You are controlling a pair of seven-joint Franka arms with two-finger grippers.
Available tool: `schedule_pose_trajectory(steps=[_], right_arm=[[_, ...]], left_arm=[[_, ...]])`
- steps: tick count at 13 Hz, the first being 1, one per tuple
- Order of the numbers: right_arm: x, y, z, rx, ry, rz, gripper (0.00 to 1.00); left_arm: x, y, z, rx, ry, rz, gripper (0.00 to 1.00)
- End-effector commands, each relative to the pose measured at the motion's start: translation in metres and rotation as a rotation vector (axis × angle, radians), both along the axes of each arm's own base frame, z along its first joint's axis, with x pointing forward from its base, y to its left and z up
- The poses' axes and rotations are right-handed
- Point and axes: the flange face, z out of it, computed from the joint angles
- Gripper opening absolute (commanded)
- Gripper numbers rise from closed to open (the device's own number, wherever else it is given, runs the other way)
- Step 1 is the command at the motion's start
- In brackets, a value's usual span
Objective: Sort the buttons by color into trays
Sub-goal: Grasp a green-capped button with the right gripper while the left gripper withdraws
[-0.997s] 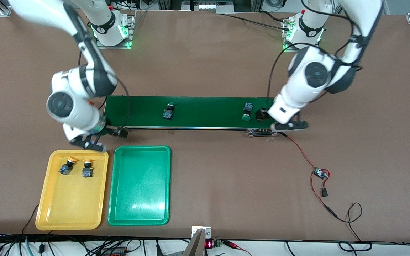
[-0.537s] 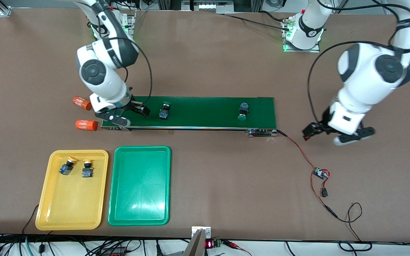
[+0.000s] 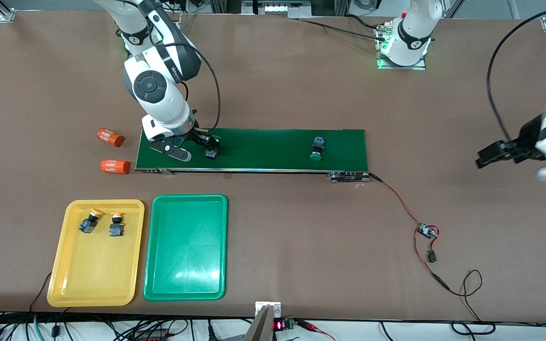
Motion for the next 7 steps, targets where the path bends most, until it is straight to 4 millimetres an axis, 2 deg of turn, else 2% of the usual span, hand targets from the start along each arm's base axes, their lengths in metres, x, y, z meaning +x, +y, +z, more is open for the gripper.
schedule_pose_trajectory(steps=[1,4,5,6,7], right_arm=[[-0.004,0.001,-0.016,-0.003,0.007,0.01,1.0],[-0.005,0.01,-0.035,0.009,0.006,0.031,1.0],[-0.005,0.011,-0.042,0.005,0.001,0.045,1.0],[-0.005,0.011,-0.048,0.001,0.001,0.053,1.0],[-0.005,0.01,-0.053,-0.008,0.001,0.067,0.95]], left_arm=[[-0.004,0.007,0.02,0.006,0.042,-0.037,1.0],[-0.008,0.004,0.023,0.006,0.051,-0.102,1.0],[-0.014,0.007,0.036,0.007,0.015,-0.098,1.0],[-0.016,0.003,0.037,0.008,0.011,-0.104,1.0],[-0.016,-0.005,0.036,0.006,0.012,-0.114,1.0]])
